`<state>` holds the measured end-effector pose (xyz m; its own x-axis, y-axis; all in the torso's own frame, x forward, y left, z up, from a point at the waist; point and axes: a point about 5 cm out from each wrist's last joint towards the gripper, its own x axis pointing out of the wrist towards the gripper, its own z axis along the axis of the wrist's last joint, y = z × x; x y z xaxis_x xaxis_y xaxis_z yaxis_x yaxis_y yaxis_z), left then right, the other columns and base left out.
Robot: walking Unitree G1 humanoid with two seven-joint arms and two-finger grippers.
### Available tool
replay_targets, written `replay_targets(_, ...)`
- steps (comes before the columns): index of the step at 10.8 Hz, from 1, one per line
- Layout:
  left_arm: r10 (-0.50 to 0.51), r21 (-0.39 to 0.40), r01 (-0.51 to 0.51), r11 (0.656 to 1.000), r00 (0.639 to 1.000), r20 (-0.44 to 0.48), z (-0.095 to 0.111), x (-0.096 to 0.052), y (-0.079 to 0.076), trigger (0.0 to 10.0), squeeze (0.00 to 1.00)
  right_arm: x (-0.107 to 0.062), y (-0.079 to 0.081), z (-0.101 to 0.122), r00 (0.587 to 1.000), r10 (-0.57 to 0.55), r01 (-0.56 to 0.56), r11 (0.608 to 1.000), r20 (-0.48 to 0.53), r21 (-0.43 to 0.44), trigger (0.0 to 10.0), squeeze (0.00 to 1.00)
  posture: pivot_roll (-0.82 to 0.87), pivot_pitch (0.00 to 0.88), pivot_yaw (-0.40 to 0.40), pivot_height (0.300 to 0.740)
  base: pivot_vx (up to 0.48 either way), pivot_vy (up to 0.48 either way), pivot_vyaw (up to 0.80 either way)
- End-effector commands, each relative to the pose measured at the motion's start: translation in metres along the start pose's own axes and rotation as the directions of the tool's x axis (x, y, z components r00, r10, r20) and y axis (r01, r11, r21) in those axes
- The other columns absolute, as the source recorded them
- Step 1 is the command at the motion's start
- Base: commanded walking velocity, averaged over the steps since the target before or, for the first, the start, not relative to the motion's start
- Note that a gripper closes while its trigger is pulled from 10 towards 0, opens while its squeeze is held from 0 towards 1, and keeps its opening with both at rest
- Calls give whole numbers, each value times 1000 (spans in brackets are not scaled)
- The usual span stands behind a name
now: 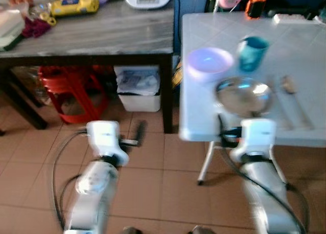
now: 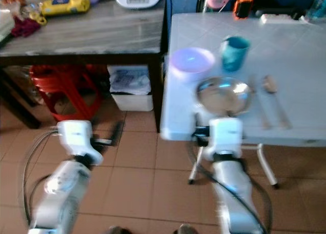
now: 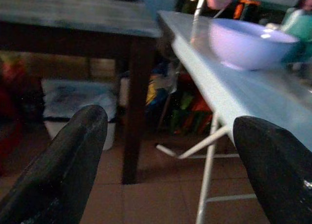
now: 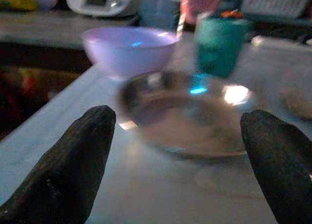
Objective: Setting the table
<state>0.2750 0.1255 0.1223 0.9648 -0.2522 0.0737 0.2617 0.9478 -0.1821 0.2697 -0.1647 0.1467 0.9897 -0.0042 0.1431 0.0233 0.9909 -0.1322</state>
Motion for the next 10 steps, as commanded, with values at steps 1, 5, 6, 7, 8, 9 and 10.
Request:
replay_targets(1,35,16,-35,999,999,-8,1,-3,10,10000,0,0,8,1,1000,24,-24,1000,0,18,10000,0,-131,182,55,740,0,-292,0)
replay_targets(5,46,15,-46,999,999,-2,1,-4,10,10000,0,2,10,4,999,38,-39,999,12,11,10000,0,-125,182,53,740,0,-293,0)
replay_targets(6,46,14,-46,999,999,-2,1,-4,10,10000,0,1,10,4,999,37,-37,999,12,9,10000,0,-127,184,56,740,0,-292,0)
replay_targets(7,44,6,-44,999,999,5,2,-3,10,10000,0,1,10,4,999,36,-36,999,13,9,10000,0,-133,190,58,740,0,0,0)
replay_targets(8,46,-4,-46,999,999,15,3,-2,10,10000,0,1,10,5,999,37,-37,999,15,11,10000,0,-135,193,60,740,0,0,0)
replay_targets(9,47,-3,-47,999,999,16,3,-2,11,10000,0,0,10,5,999,42,-42,999,17,12,10000,0,-135,196,61,740,0,0,0)
replay_targets(10,45,14,-45,999,999,22,4,-3,12,10000,0,-5,16,8,995,92,-94,995,37,39,10000,0,-136,196,63,740,0,0,0)
